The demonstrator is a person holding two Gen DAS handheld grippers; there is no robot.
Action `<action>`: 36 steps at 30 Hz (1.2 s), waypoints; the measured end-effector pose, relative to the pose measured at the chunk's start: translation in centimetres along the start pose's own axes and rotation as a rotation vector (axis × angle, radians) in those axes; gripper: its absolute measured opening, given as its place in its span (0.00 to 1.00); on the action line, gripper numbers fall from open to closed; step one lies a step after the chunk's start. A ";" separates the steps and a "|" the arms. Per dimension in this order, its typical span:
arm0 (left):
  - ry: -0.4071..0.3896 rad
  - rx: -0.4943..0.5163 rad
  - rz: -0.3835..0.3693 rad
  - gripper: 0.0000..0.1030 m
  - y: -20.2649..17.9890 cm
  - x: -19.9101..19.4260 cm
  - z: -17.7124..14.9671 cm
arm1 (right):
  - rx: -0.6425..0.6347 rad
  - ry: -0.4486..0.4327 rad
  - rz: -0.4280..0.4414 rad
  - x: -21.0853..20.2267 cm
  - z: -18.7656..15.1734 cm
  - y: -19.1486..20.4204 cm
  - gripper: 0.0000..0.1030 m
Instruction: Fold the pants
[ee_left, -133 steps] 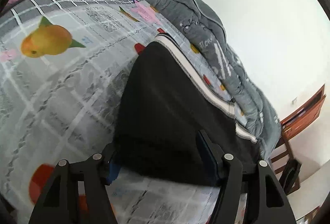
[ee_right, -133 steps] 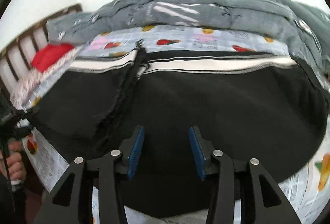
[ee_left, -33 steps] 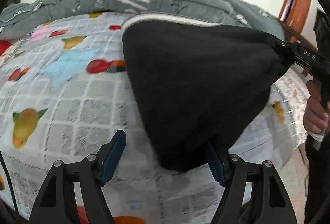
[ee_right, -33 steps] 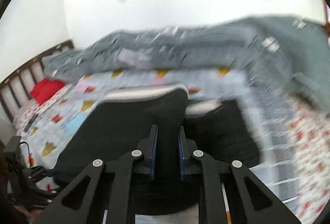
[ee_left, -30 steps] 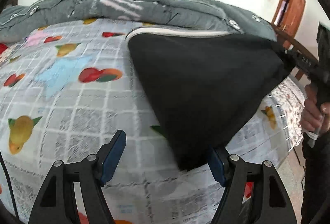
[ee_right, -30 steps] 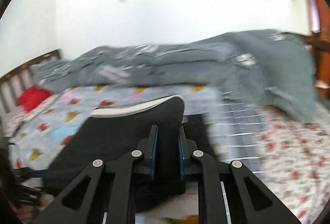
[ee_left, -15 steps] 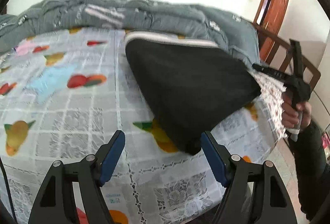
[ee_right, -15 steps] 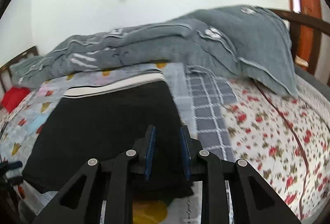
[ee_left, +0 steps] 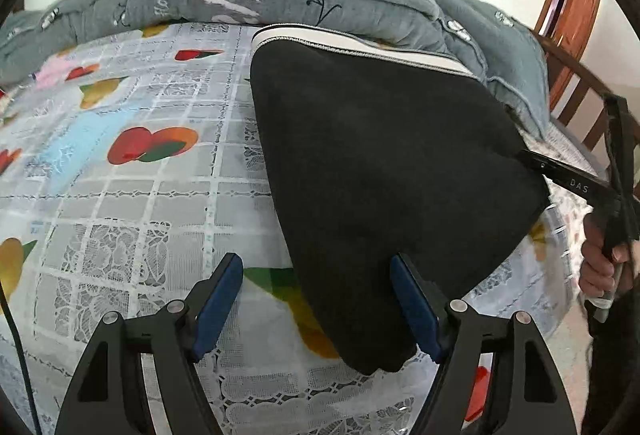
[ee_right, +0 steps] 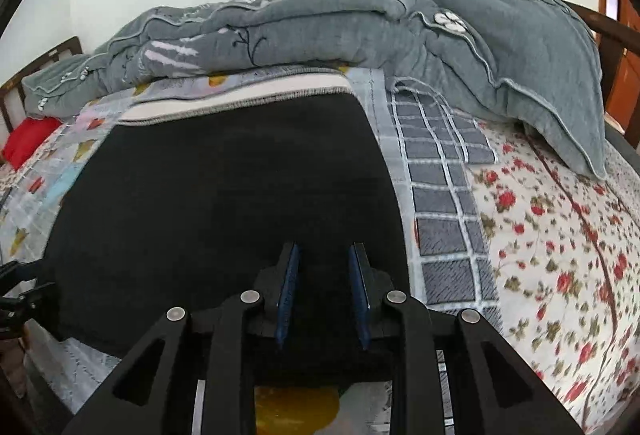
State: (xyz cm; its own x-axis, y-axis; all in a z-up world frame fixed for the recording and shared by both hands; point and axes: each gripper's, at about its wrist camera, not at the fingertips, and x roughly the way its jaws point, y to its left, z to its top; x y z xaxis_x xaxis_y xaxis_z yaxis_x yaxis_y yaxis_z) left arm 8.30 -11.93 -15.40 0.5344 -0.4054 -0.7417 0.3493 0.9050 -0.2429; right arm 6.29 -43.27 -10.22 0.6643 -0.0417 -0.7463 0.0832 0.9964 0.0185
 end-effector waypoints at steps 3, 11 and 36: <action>-0.013 -0.043 -0.063 0.73 1.2 -0.4 0.9 | 0.016 -0.048 -0.006 -0.5 1.4 -1.0 0.41; 0.005 -0.098 -0.102 0.66 2.6 2.9 5.8 | 0.150 0.012 0.048 4.0 4.7 -3.8 0.50; -0.002 -0.094 -0.129 0.15 8.9 1.2 7.9 | 0.144 0.060 0.147 4.0 4.9 3.9 0.14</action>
State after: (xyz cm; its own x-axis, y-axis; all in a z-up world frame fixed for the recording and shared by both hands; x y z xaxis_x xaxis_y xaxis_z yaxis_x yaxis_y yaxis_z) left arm 18.20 -5.39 -13.51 0.4916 -0.5193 -0.6990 0.3416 0.8534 -0.3937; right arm 12.87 -39.91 -9.85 0.6322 0.1119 -0.7666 0.0973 0.9702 0.2219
